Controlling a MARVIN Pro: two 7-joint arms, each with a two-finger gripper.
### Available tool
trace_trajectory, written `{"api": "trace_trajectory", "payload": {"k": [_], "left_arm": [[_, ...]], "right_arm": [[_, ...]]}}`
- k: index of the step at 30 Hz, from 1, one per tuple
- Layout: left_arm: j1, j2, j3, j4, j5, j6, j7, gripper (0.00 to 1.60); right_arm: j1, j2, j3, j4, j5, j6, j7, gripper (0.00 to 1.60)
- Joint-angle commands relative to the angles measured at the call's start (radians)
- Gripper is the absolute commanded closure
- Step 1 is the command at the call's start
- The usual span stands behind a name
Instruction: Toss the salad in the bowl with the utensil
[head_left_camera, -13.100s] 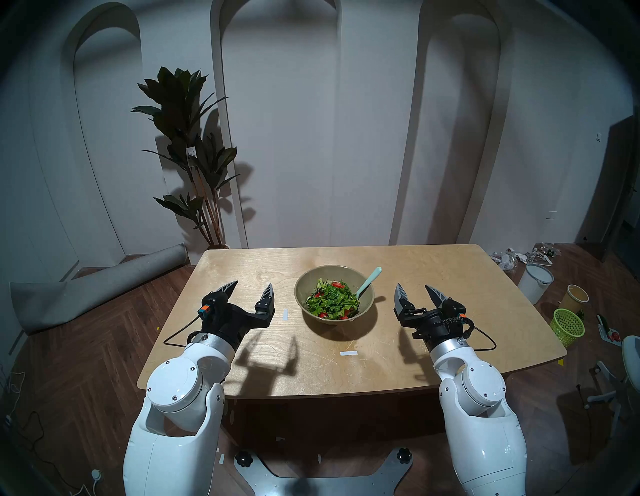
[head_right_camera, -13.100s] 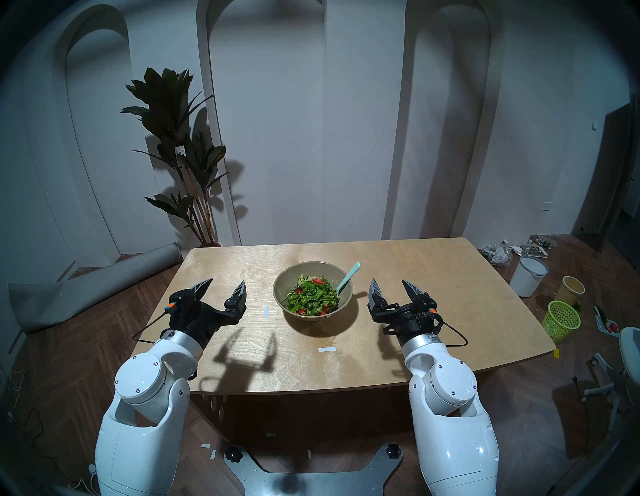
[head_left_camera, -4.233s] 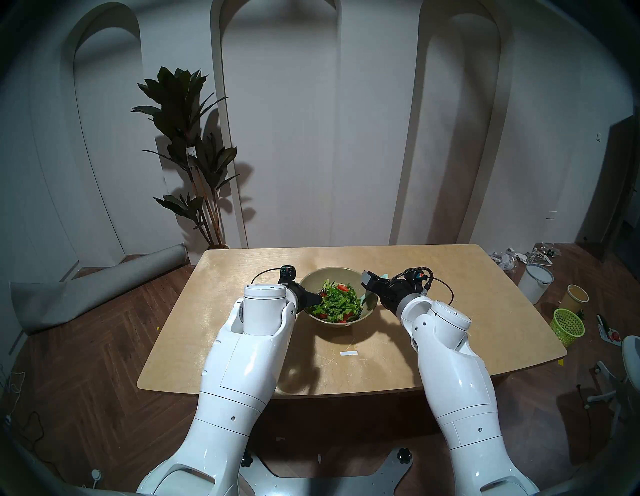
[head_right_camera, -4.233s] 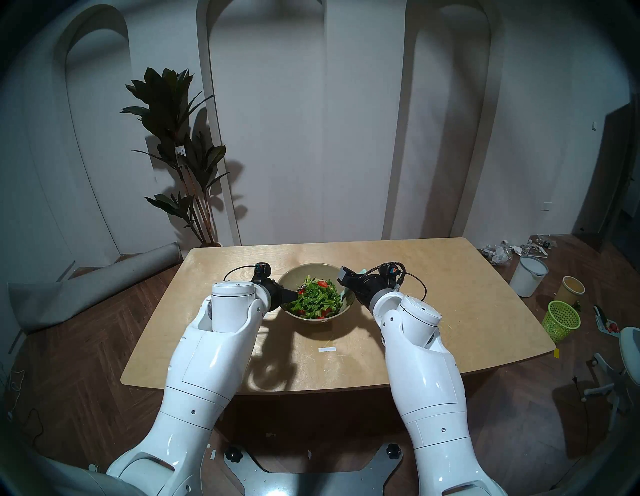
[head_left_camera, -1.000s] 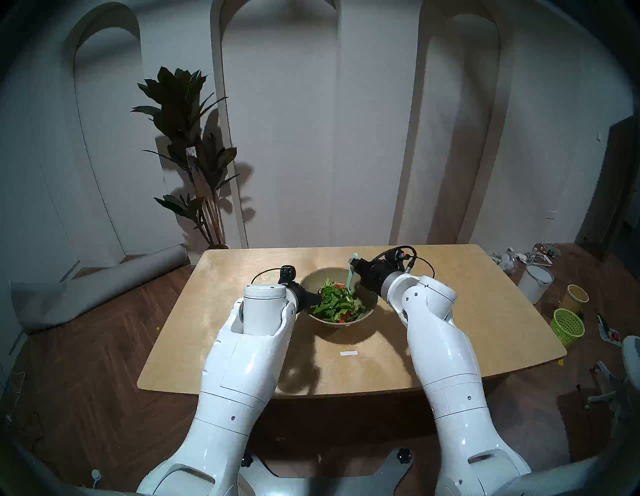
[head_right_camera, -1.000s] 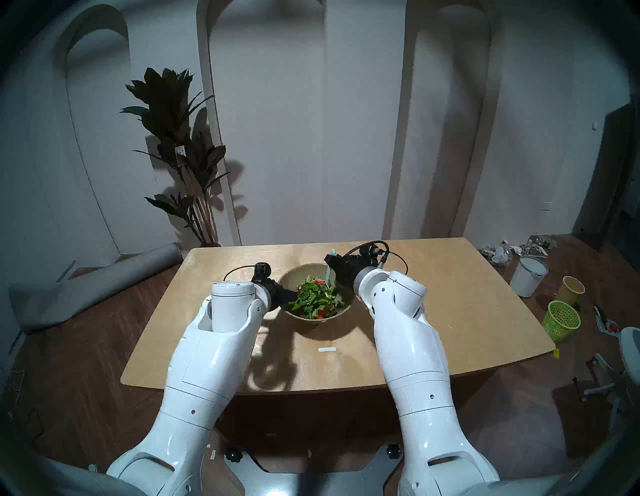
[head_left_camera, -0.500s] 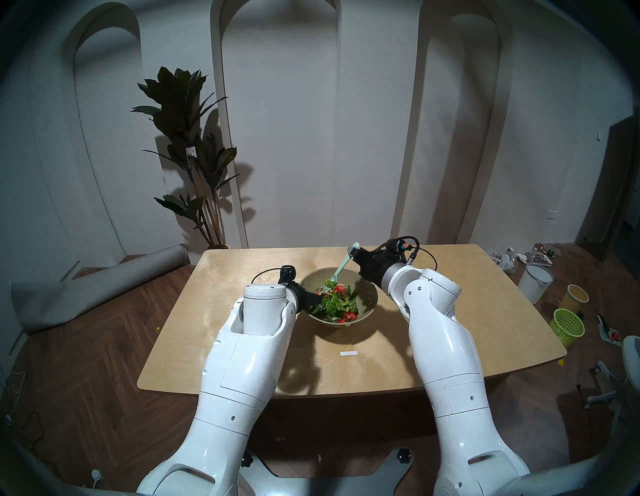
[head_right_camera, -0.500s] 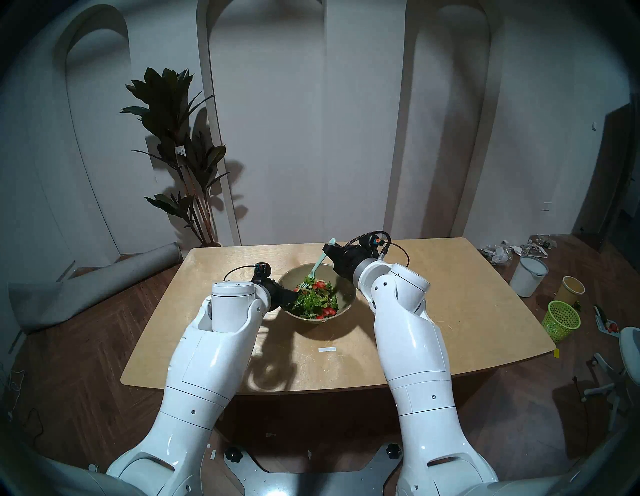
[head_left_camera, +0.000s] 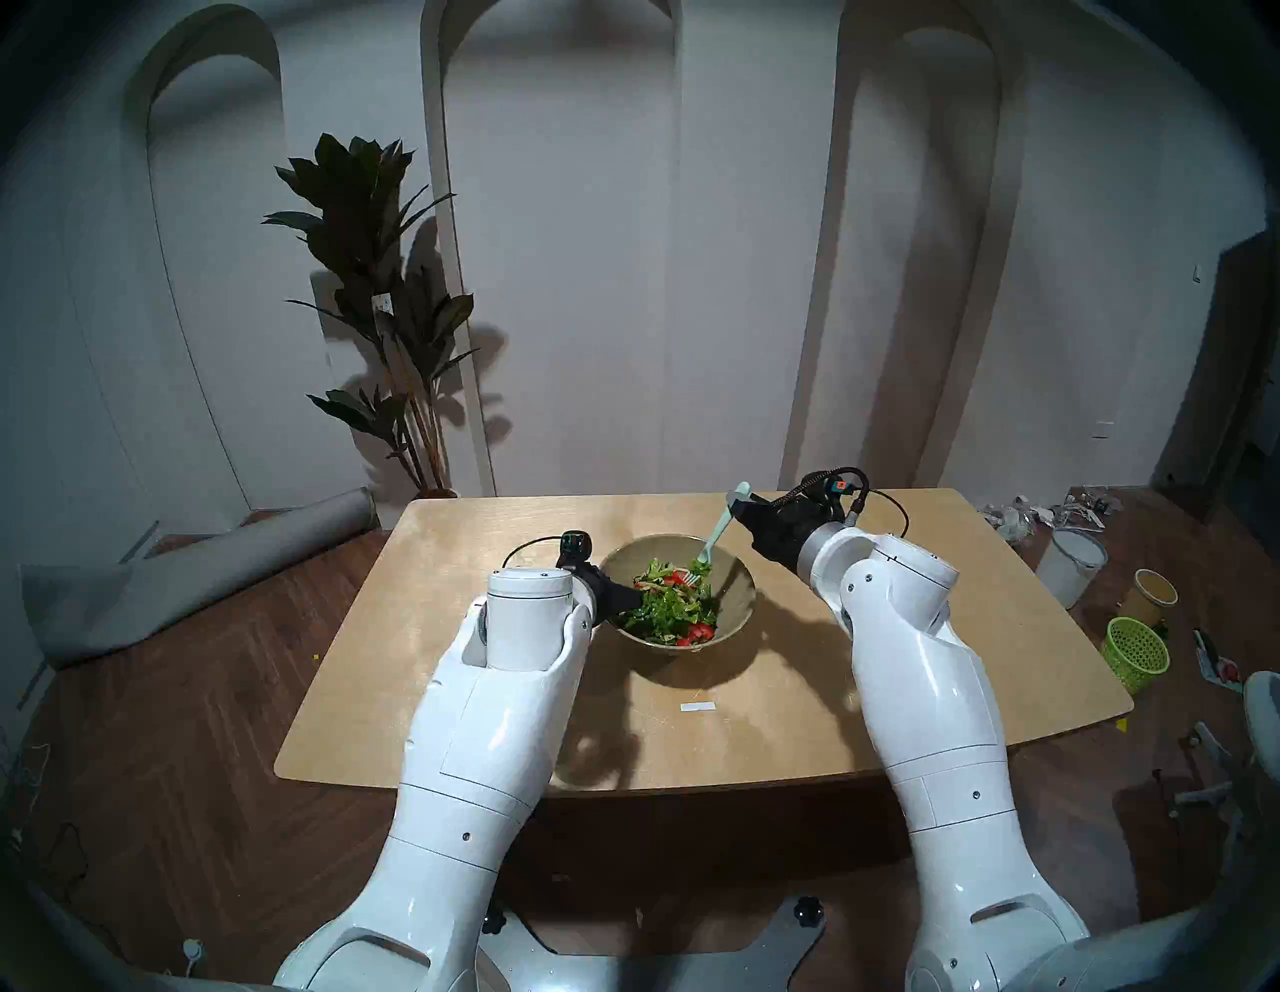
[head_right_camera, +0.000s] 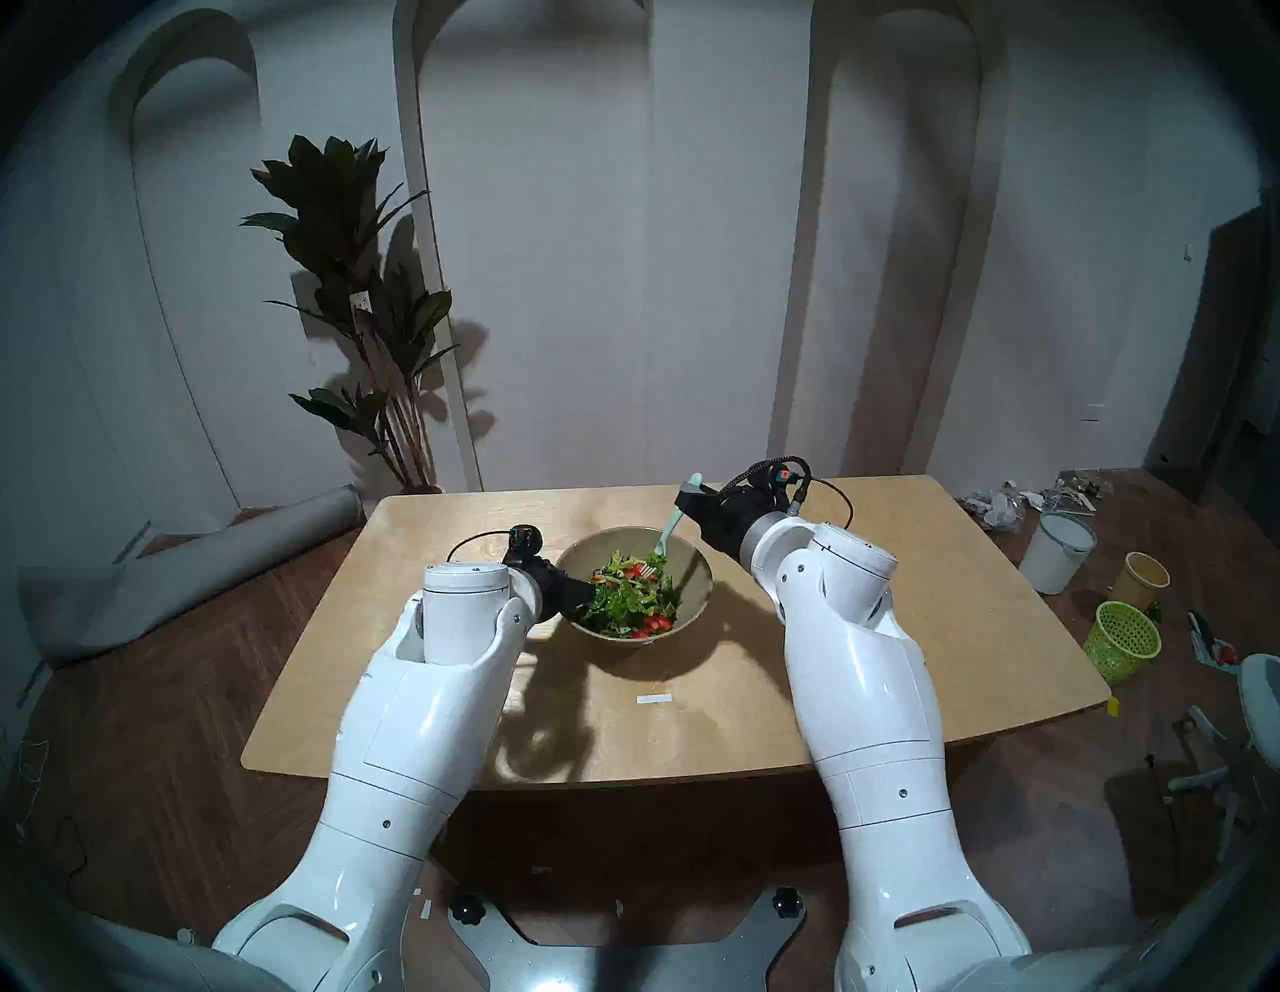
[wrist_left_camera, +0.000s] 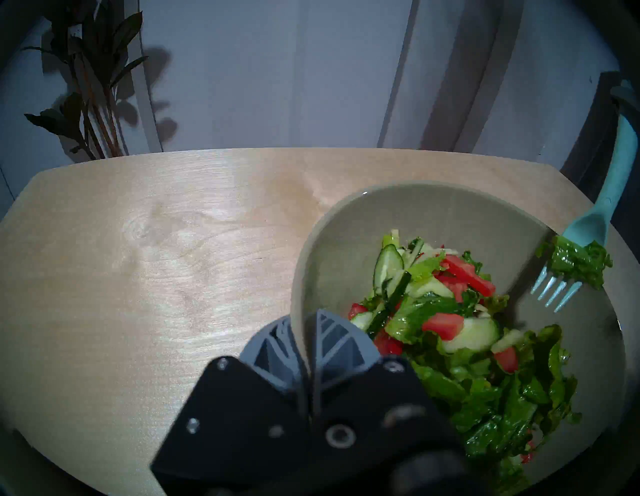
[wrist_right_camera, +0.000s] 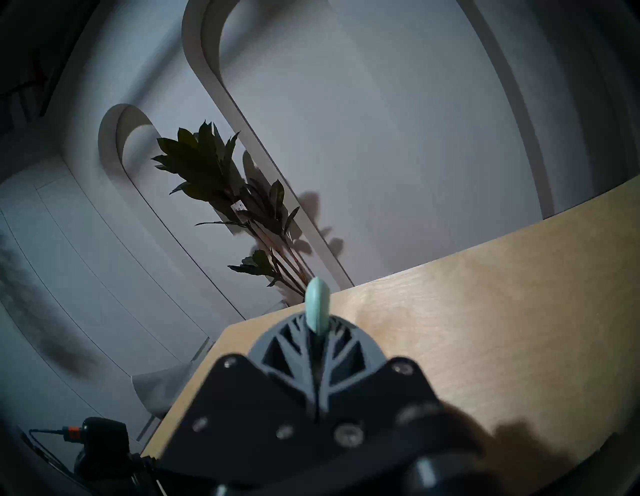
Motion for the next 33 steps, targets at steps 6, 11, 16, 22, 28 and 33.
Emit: {"api": "trace_trajectory", "payload": {"k": [6, 11, 16, 22, 28, 33], "left_arm": [[-0.012, -0.002, 0.004, -0.007, 0.000, 0.003, -0.002, 1.60], [-0.012, -0.002, 0.004, -0.007, 0.000, 0.003, -0.002, 1.60], [-0.012, -0.002, 0.004, -0.007, 0.000, 0.003, -0.002, 1.60], [-0.012, -0.002, 0.004, -0.007, 0.000, 0.002, -0.002, 1.60], [-0.011, -0.002, 0.003, -0.007, 0.000, 0.002, -0.002, 1.60], [-0.011, -0.002, 0.003, -0.007, 0.000, 0.002, -0.002, 1.60]], "right_arm": [[0.011, 0.037, -0.044, 0.058, -0.044, -0.021, 0.031, 1.60], [0.024, 0.036, -0.068, 0.106, -0.068, -0.042, 0.032, 1.60], [0.036, 0.022, -0.081, 0.140, -0.067, -0.040, 0.035, 1.60], [0.051, -0.020, -0.074, 0.179, -0.035, -0.019, 0.034, 1.60], [0.059, -0.052, -0.055, 0.194, 0.021, -0.001, 0.049, 1.60], [0.054, -0.075, -0.044, 0.183, 0.057, 0.013, 0.058, 1.60]]}}
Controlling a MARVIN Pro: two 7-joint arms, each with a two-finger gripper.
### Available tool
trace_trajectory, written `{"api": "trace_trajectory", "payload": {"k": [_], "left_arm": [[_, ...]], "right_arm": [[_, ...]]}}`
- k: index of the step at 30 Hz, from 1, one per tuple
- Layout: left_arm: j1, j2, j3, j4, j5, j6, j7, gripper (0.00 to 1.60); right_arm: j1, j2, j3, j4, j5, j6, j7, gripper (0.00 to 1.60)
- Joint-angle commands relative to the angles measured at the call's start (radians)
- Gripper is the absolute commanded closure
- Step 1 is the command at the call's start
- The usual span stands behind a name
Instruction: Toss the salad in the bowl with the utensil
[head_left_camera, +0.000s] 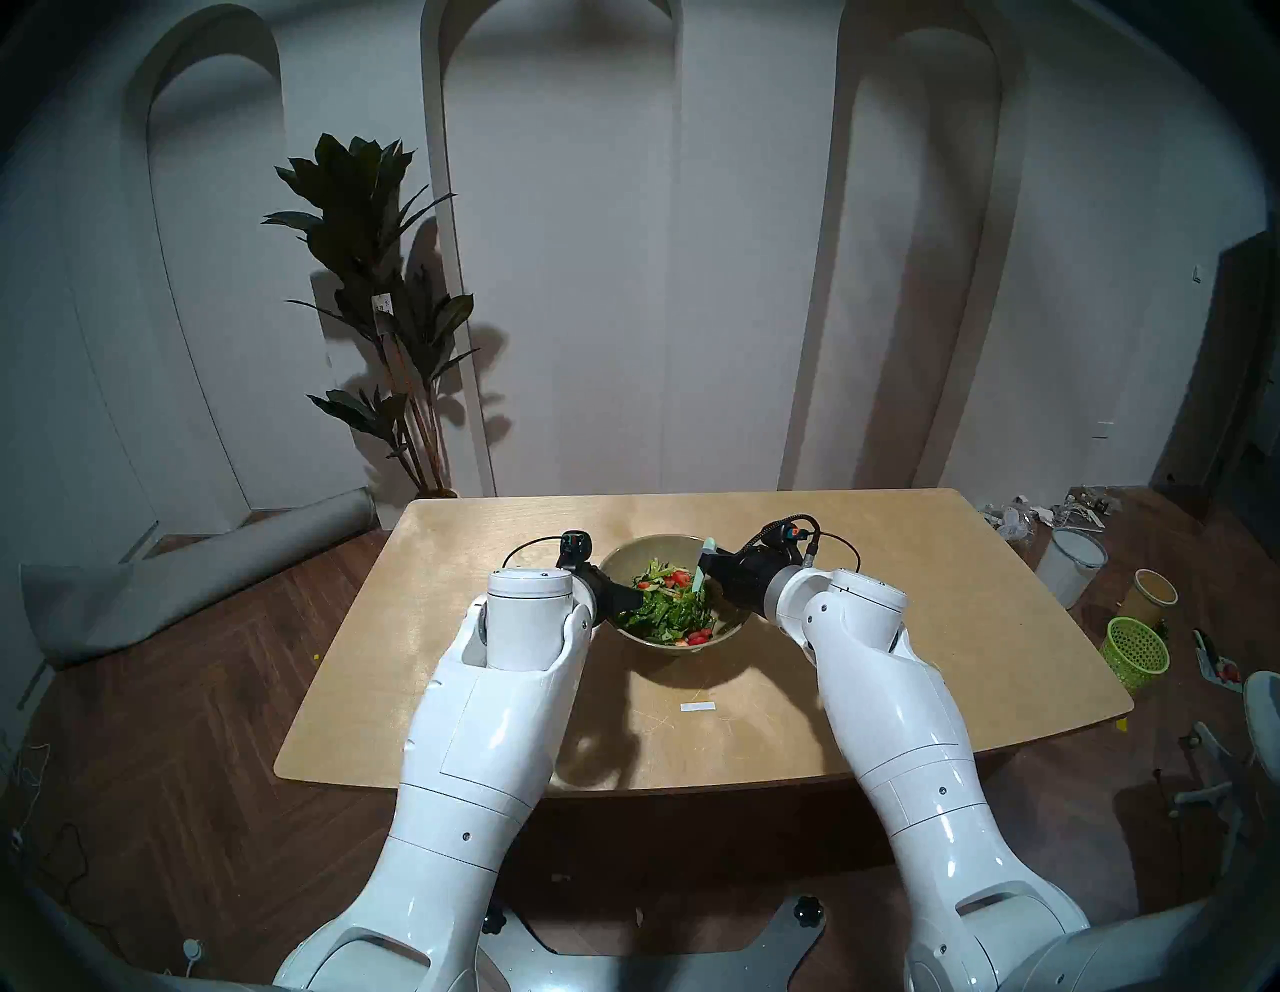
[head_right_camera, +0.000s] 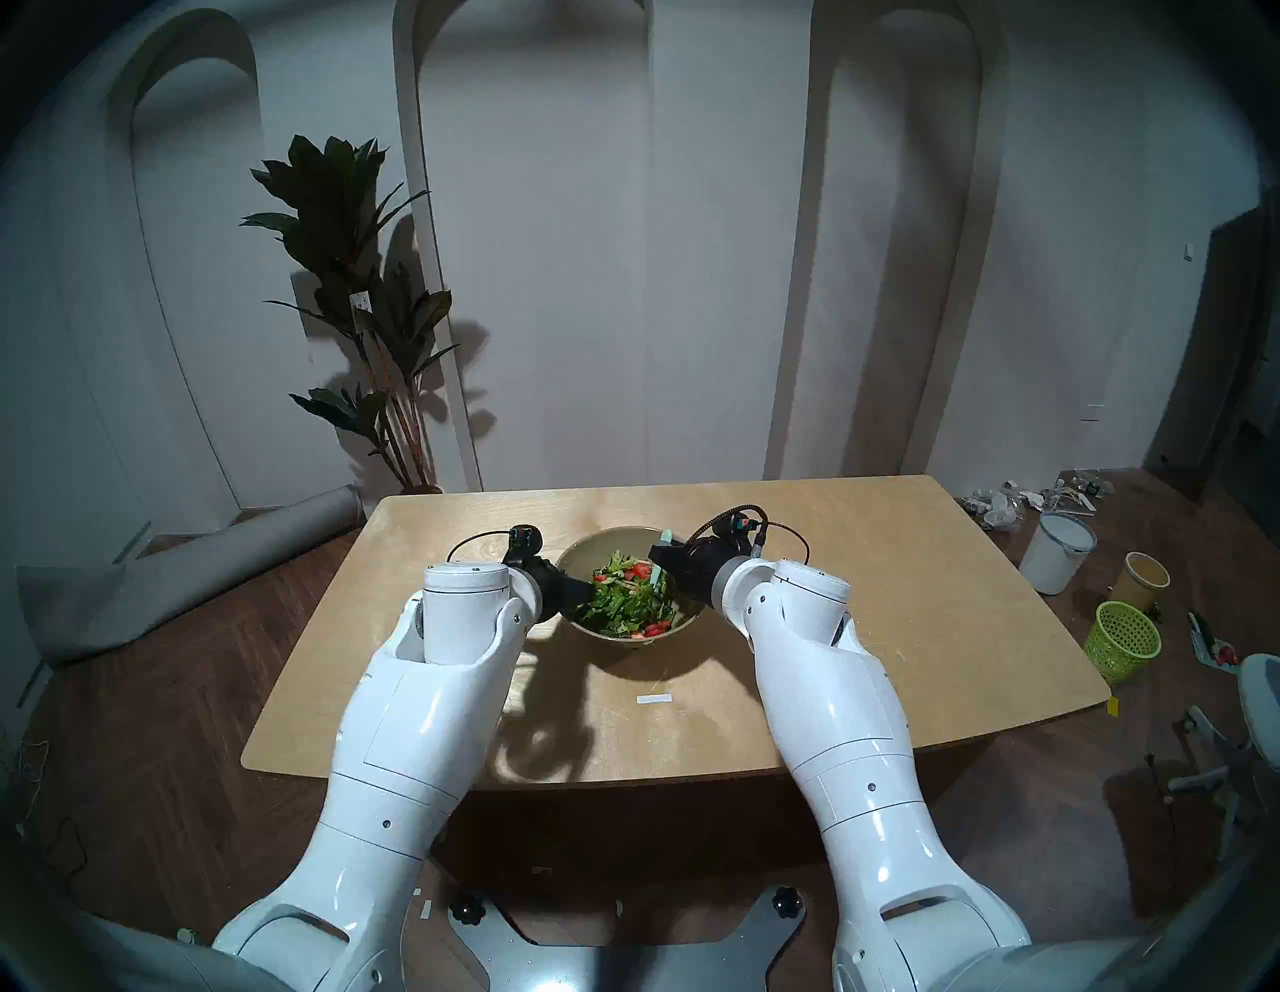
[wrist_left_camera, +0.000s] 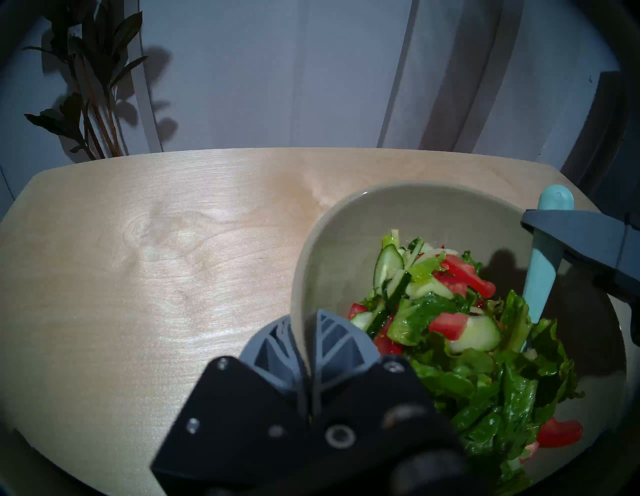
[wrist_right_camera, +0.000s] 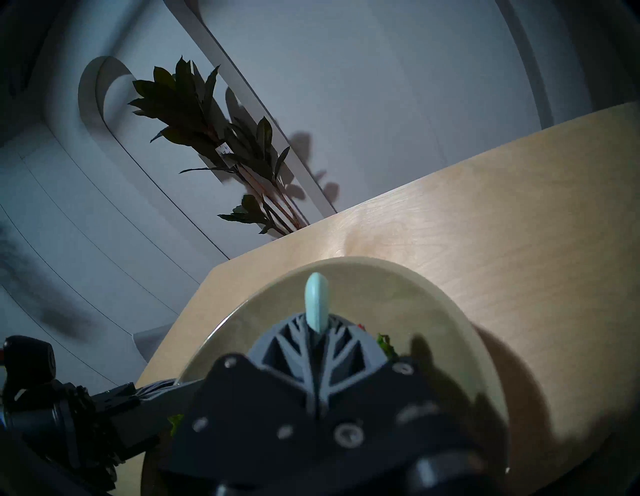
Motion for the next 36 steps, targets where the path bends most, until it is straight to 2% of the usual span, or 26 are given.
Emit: {"api": "trace_trajectory", "payload": {"k": [1, 10, 17, 26, 29, 30, 31, 34, 36], "left_arm": [[-0.011, -0.002, 0.003, -0.007, 0.000, 0.002, -0.002, 1.60], [-0.011, -0.002, 0.003, -0.007, 0.000, 0.002, -0.002, 1.60], [-0.011, -0.002, 0.003, -0.007, 0.000, 0.002, -0.002, 1.60], [-0.011, -0.002, 0.003, -0.007, 0.000, 0.002, -0.002, 1.60], [-0.011, -0.002, 0.003, -0.007, 0.000, 0.002, -0.002, 1.60], [-0.011, -0.002, 0.003, -0.007, 0.000, 0.001, -0.002, 1.60], [-0.011, -0.002, 0.003, -0.007, 0.000, 0.001, -0.002, 1.60], [-0.011, -0.003, 0.003, -0.007, 0.000, 0.001, -0.002, 1.60], [-0.011, -0.003, 0.003, -0.007, 0.000, 0.000, -0.002, 1.60]], "right_arm": [[0.013, -0.059, 0.015, -0.028, 0.063, 0.015, 0.023, 1.60], [-0.007, -0.061, 0.031, -0.092, 0.079, 0.030, 0.020, 1.60], [-0.022, -0.035, 0.053, -0.166, 0.079, 0.047, 0.024, 1.60], [-0.023, -0.005, 0.086, -0.200, 0.080, 0.059, 0.034, 1.60], [-0.016, 0.038, 0.085, -0.203, 0.067, 0.035, 0.079, 1.60], [-0.001, 0.072, 0.085, -0.182, 0.058, 0.014, 0.117, 1.60], [-0.001, 0.072, 0.085, -0.182, 0.058, 0.014, 0.117, 1.60], [0.053, 0.131, 0.089, -0.106, 0.039, -0.013, 0.180, 1.60], [0.069, 0.144, 0.088, -0.085, 0.033, -0.021, 0.199, 1.60]]}}
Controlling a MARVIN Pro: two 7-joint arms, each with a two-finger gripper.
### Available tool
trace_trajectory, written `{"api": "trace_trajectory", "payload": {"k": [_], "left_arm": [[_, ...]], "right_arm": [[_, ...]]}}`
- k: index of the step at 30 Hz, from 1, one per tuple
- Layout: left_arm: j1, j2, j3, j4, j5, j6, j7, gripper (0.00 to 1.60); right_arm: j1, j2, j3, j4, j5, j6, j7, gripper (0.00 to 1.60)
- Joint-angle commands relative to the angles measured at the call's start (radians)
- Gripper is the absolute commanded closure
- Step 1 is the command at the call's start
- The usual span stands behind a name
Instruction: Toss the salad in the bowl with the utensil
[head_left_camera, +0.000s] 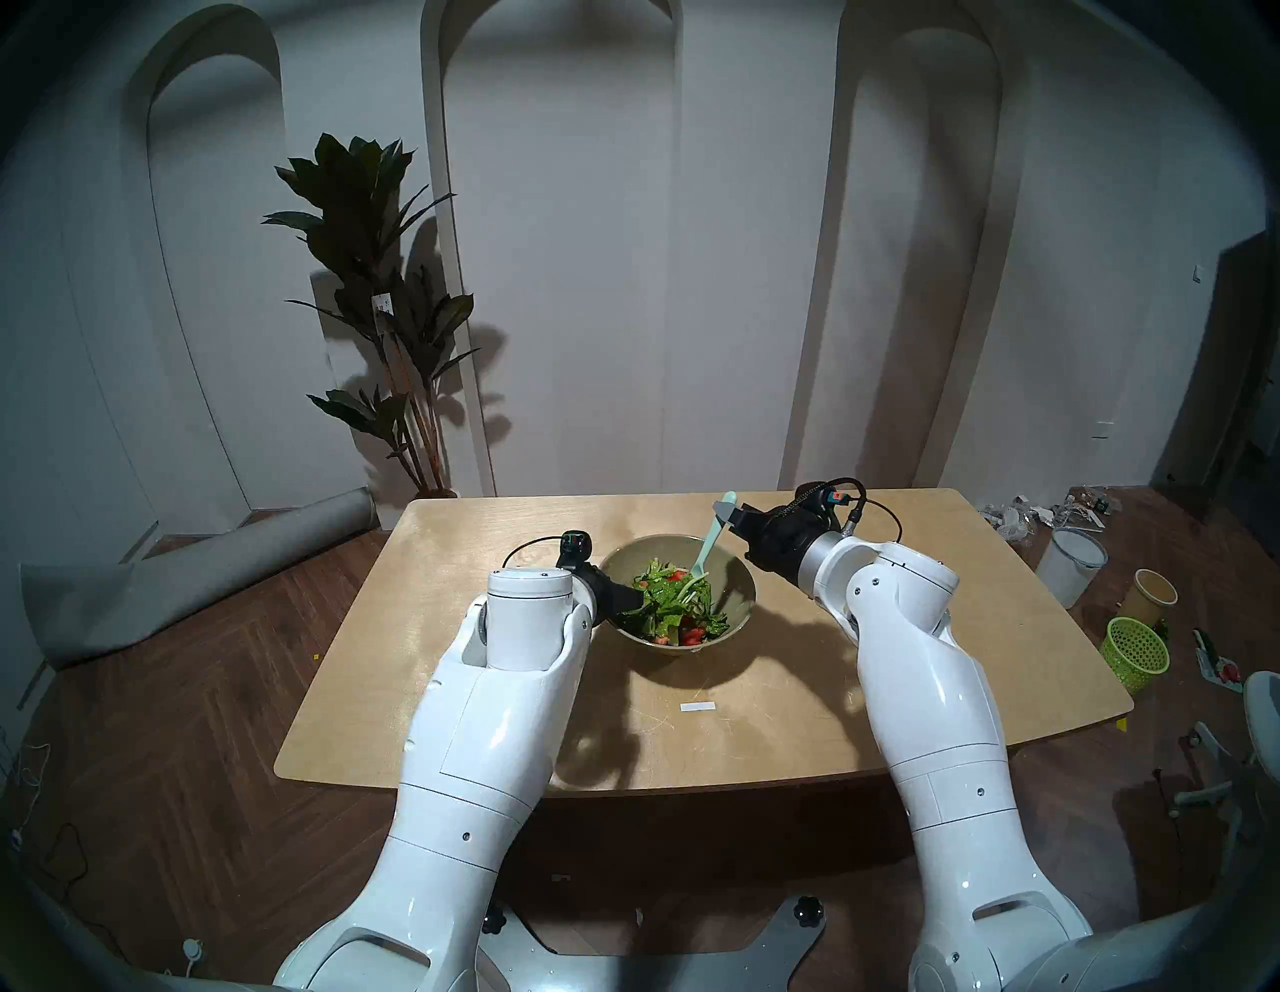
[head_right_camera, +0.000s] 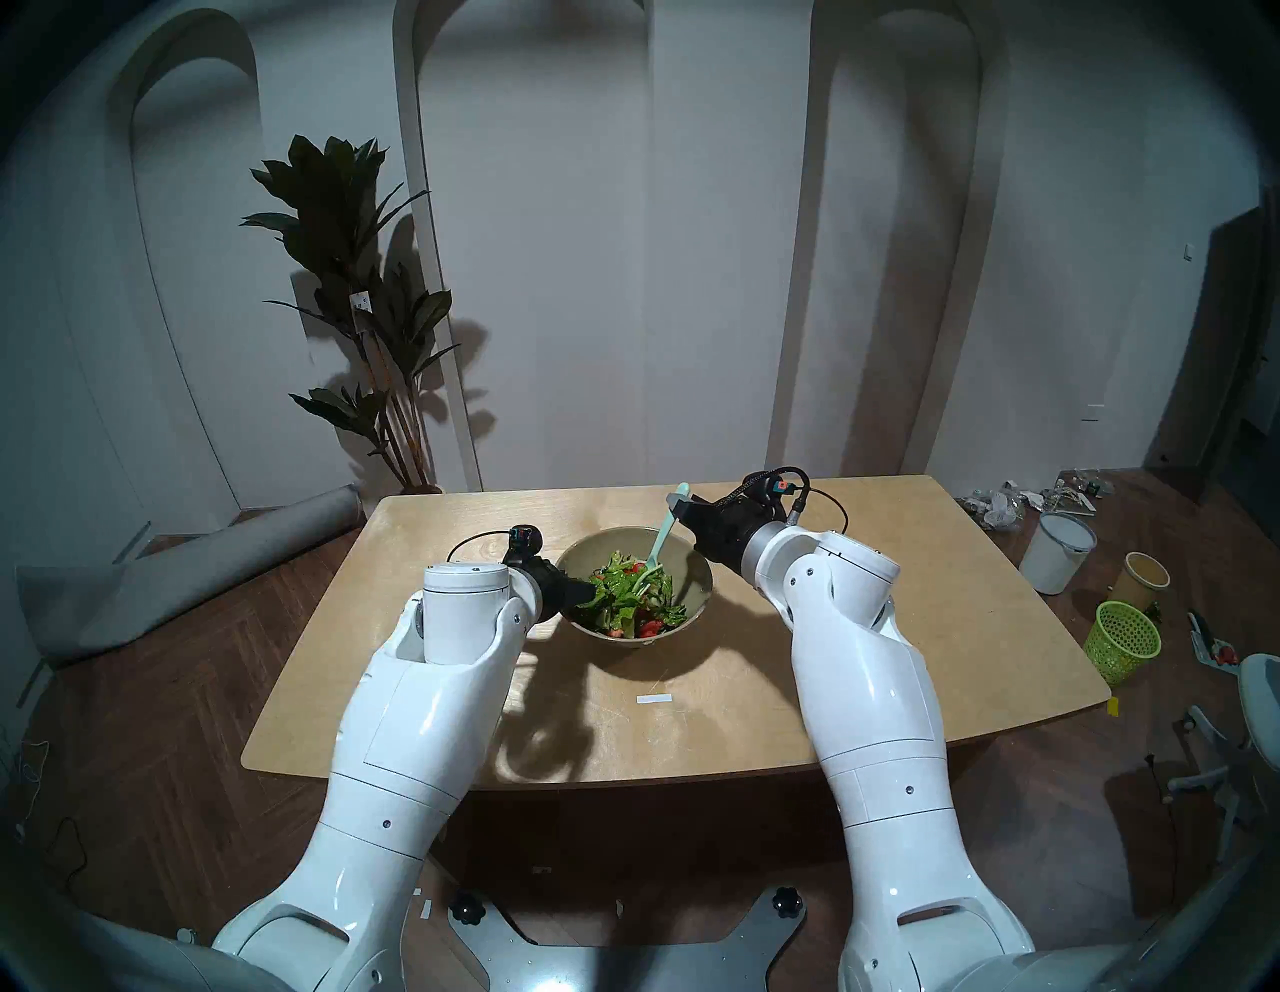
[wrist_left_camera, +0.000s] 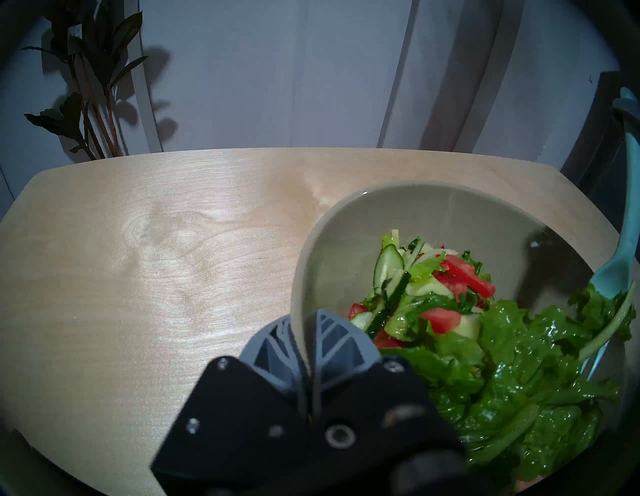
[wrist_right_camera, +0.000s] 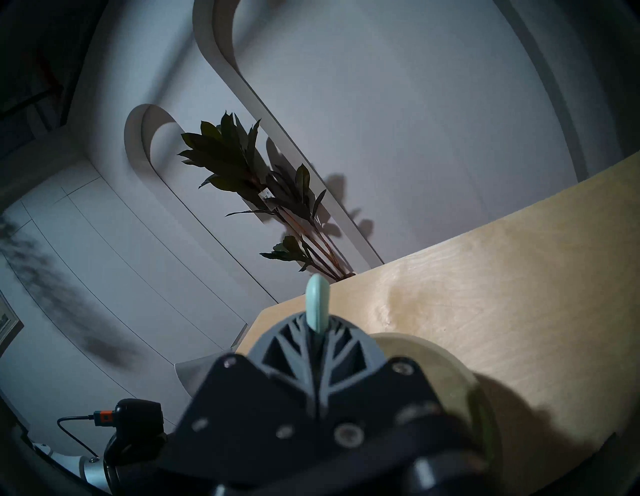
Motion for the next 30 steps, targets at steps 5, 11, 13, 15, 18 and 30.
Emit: {"api": "trace_trajectory", "payload": {"k": [5, 11, 13, 15, 18, 30], "left_arm": [[-0.010, -0.003, 0.003, -0.007, 0.000, 0.000, -0.001, 1.60], [-0.010, -0.003, 0.003, -0.006, 0.000, -0.001, -0.001, 1.60], [-0.010, -0.003, 0.003, -0.006, 0.000, -0.001, -0.001, 1.60], [-0.010, -0.003, 0.002, -0.006, 0.000, -0.001, -0.001, 1.60], [-0.010, -0.003, 0.002, -0.006, 0.000, -0.001, -0.001, 1.60], [-0.009, -0.003, 0.002, -0.006, 0.000, -0.001, -0.001, 1.60]], "right_arm": [[0.141, 0.138, 0.008, 0.156, -0.031, -0.074, 0.173, 1.60], [0.200, 0.152, -0.007, 0.252, -0.048, -0.091, 0.224, 1.60], [0.215, 0.151, -0.012, 0.282, -0.052, -0.096, 0.239, 1.60], [0.228, 0.152, -0.020, 0.312, -0.056, -0.101, 0.255, 1.60], [0.266, 0.158, -0.045, 0.378, -0.067, -0.105, 0.294, 1.60], [0.368, 0.134, -0.112, 0.535, -0.077, -0.127, 0.424, 1.60]]}}
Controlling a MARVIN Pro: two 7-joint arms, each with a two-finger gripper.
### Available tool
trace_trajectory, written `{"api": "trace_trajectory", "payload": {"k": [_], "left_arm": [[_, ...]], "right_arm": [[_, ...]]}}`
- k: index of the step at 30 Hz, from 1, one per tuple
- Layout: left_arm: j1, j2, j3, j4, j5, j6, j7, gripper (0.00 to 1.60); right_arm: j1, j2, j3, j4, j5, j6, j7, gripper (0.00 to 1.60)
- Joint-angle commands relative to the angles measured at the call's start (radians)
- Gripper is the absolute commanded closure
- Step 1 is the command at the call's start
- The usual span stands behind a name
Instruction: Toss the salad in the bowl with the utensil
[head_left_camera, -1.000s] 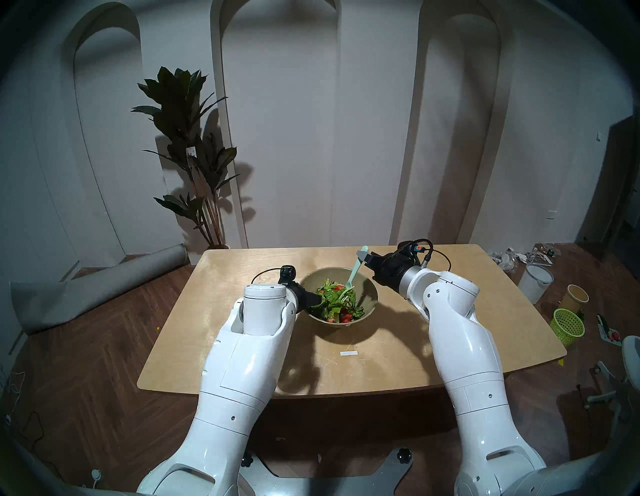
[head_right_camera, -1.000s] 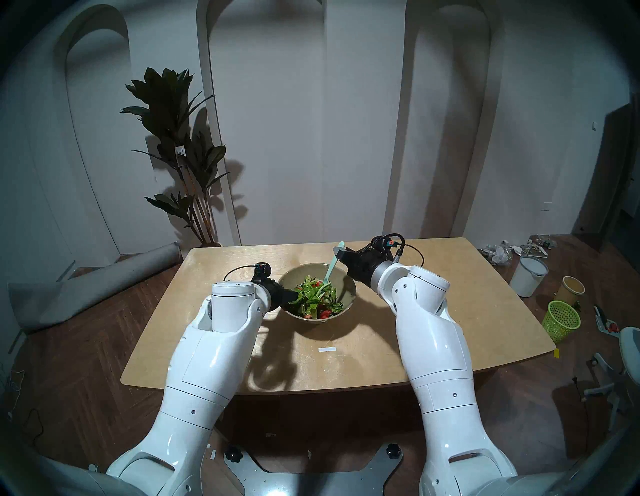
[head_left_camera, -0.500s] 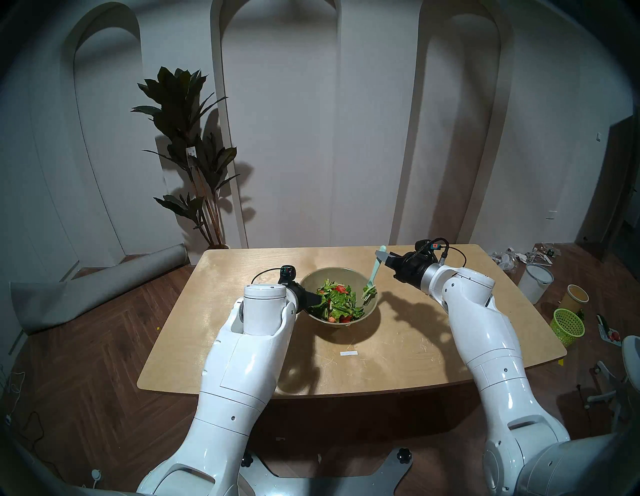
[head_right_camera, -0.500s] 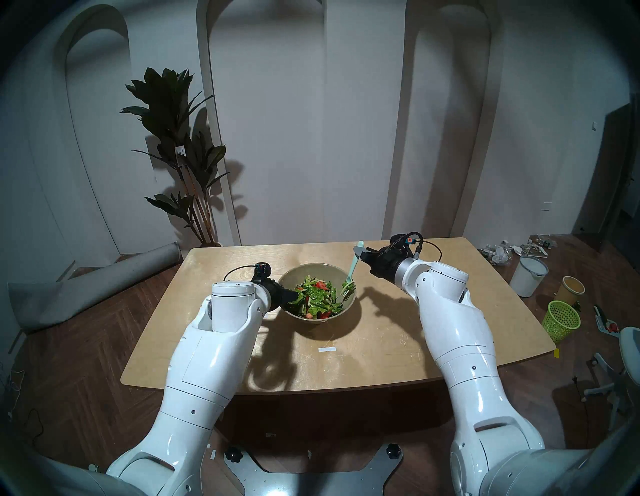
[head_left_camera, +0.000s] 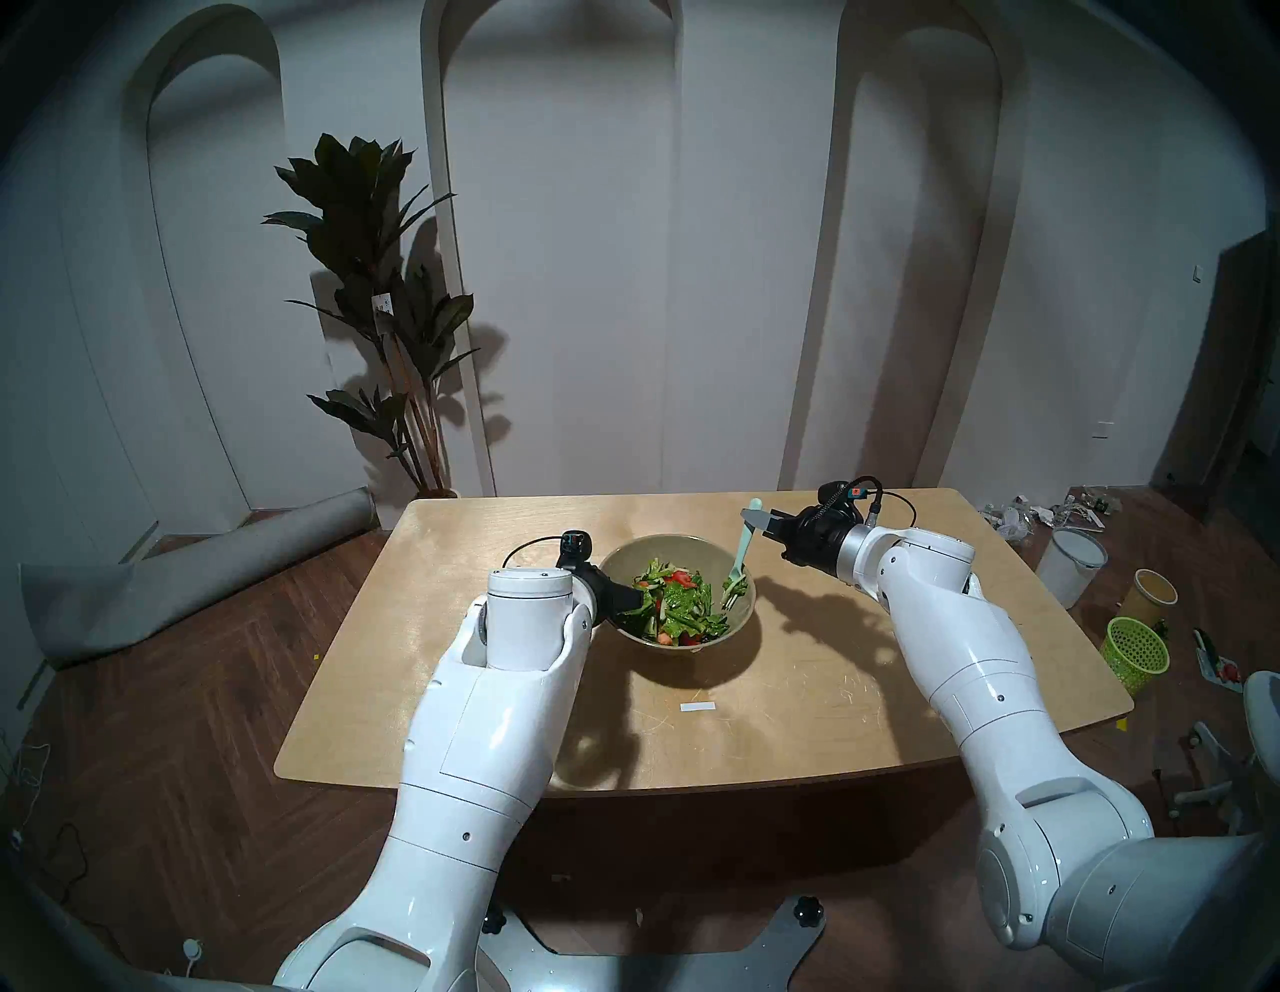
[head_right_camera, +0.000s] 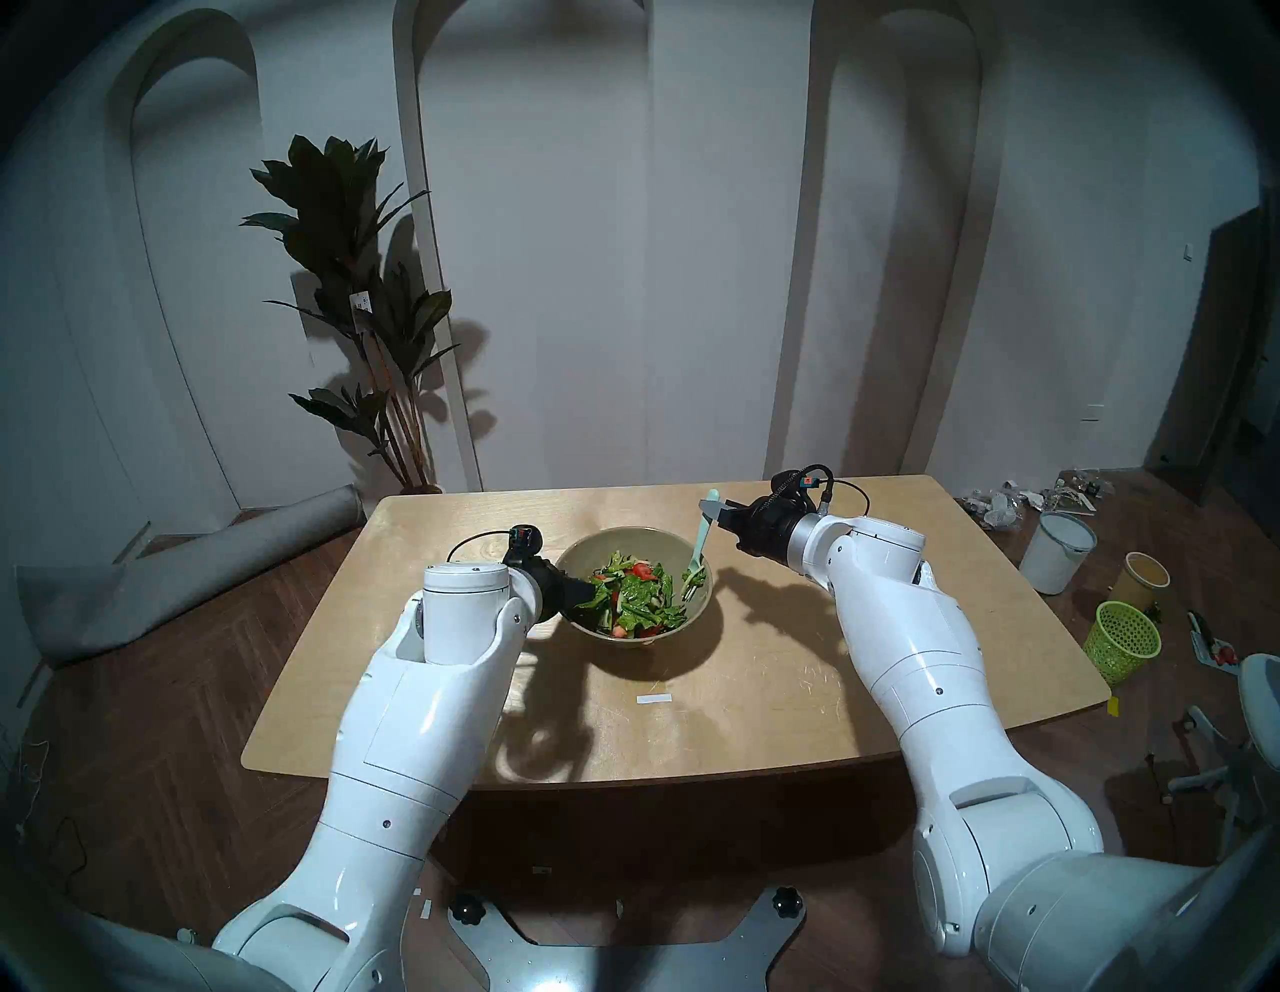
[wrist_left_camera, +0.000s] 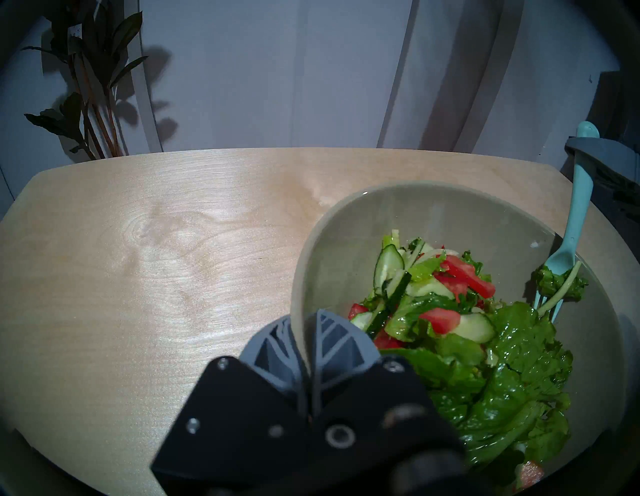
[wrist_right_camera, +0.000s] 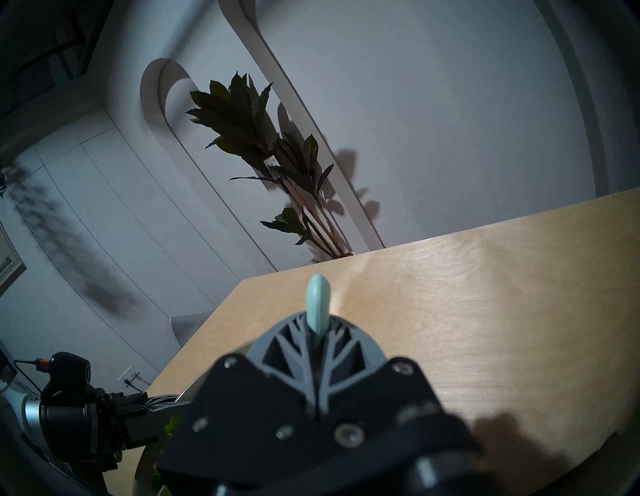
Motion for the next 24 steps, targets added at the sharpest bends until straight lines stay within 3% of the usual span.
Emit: {"api": "trace_trajectory", "payload": {"k": [1, 15, 24], "left_arm": [[-0.009, -0.003, 0.002, -0.006, 0.000, -0.001, -0.001, 1.60], [-0.010, -0.003, 0.003, -0.007, 0.000, 0.000, -0.002, 1.60], [-0.010, -0.003, 0.003, -0.007, 0.000, 0.000, -0.001, 1.60]], "right_arm": [[0.113, -0.031, -0.035, 0.058, 0.009, -0.025, 0.085, 1.60], [0.218, -0.058, -0.127, 0.252, 0.036, -0.060, 0.296, 1.60], [0.254, 0.002, -0.136, 0.253, 0.046, -0.105, 0.434, 1.60]]}}
